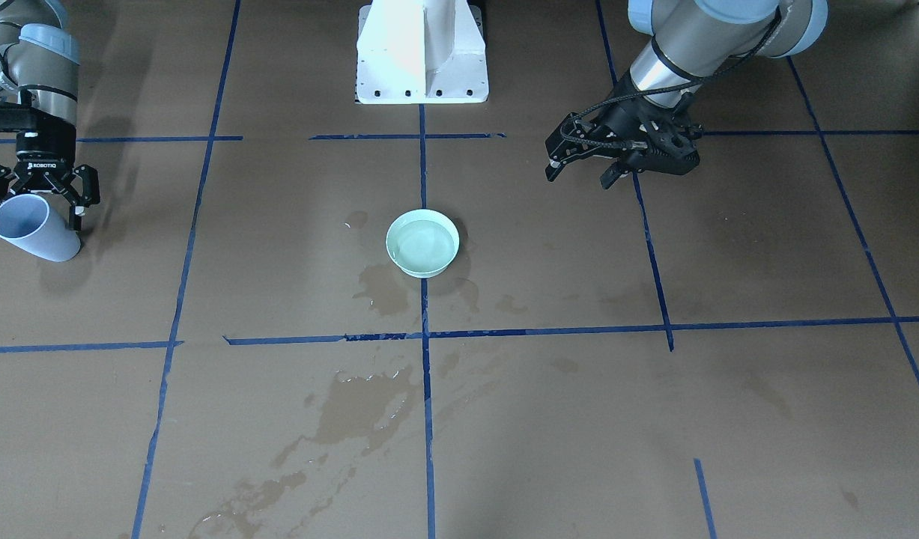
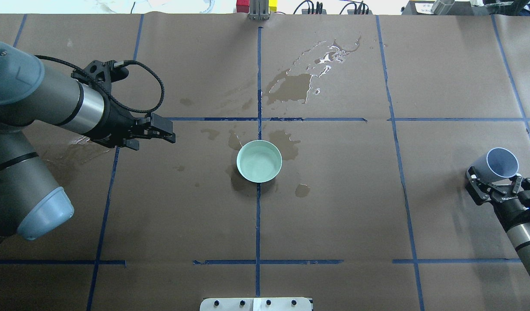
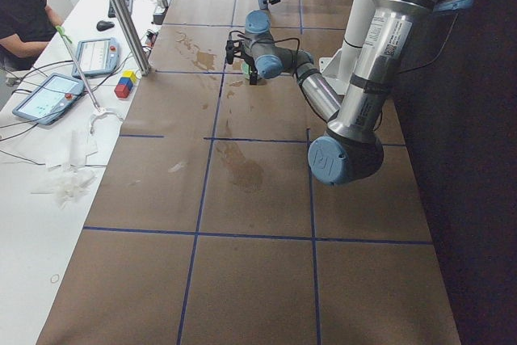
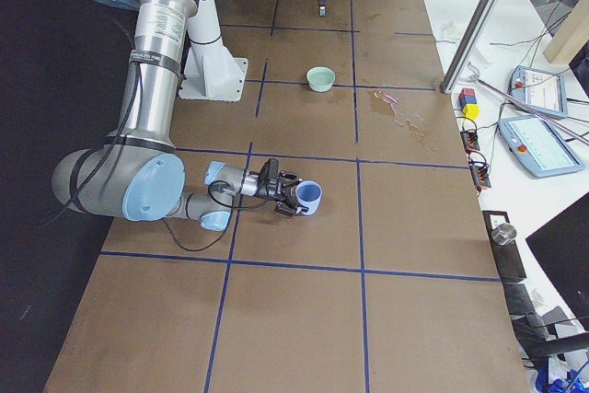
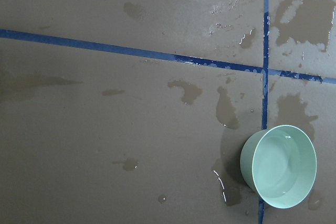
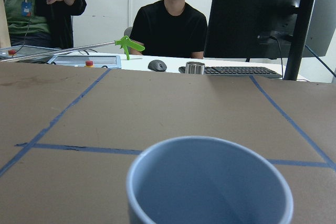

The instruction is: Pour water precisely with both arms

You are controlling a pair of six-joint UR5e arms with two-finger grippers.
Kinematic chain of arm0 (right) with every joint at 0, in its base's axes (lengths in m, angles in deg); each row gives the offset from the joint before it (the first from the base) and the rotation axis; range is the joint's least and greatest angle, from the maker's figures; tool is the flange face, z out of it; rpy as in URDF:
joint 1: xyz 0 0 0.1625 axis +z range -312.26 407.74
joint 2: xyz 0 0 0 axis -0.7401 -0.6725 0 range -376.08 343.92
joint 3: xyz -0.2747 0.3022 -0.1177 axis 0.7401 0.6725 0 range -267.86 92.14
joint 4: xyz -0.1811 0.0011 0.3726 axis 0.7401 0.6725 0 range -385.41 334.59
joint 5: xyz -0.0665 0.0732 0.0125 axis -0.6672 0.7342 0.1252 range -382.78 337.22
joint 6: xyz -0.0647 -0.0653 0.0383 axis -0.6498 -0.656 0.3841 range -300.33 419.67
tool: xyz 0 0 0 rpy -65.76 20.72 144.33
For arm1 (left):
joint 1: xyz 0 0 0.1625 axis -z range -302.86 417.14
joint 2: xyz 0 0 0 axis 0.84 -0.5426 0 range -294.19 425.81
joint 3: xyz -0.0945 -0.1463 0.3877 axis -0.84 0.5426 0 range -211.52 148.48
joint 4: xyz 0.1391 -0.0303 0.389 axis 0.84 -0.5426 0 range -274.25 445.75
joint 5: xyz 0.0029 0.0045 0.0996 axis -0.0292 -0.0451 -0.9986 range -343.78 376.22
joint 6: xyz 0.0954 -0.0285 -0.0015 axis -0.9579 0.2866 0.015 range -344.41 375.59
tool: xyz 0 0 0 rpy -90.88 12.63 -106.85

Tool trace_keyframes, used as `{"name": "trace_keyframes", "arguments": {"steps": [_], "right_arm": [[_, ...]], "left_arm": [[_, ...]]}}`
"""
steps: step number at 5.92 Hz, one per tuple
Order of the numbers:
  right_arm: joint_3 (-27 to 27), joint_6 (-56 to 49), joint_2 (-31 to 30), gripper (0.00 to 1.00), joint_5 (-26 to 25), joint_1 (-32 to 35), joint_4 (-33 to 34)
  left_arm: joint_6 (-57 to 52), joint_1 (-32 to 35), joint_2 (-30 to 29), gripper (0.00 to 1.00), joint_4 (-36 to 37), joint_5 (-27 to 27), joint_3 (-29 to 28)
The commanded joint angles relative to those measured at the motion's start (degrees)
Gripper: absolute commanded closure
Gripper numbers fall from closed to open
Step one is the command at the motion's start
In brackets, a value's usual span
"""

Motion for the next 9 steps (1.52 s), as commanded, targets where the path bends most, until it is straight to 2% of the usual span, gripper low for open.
{"name": "trace_keyframes", "arguments": {"steps": [1, 5, 6, 7, 8, 9], "right_arm": [[0.0, -0.5, 0.0, 0.02, 0.2, 1.3, 0.0], [0.0, -2.4, 1.6, 0.02, 1.1, 3.6, 0.0], [0.0, -2.3, 1.7, 0.05, 1.1, 3.5, -0.1], [-0.1, -2.3, 1.9, 0.21, 1.1, 3.6, -0.2], [-0.3, -2.4, 1.8, 0.43, 1.1, 3.7, -0.2], [-0.7, -2.8, 1.7, 0.55, 1.7, 3.8, -3.0]], "left_arm": [[0.0, 0.1, 0.0, 0.00, 0.1, 0.0, 0.0], [0.0, 0.2, 0.0, 0.00, 0.1, 0.0, 0.1], [0.0, 0.2, 0.0, 0.00, 0.1, 0.0, 0.1], [0.0, 0.2, 0.0, 0.00, 0.1, 0.0, 0.1], [0.0, 0.2, 0.0, 0.00, 0.1, 0.0, 0.1], [0.0, 0.2, -0.1, 0.00, 0.1, 0.0, 0.2]]}}
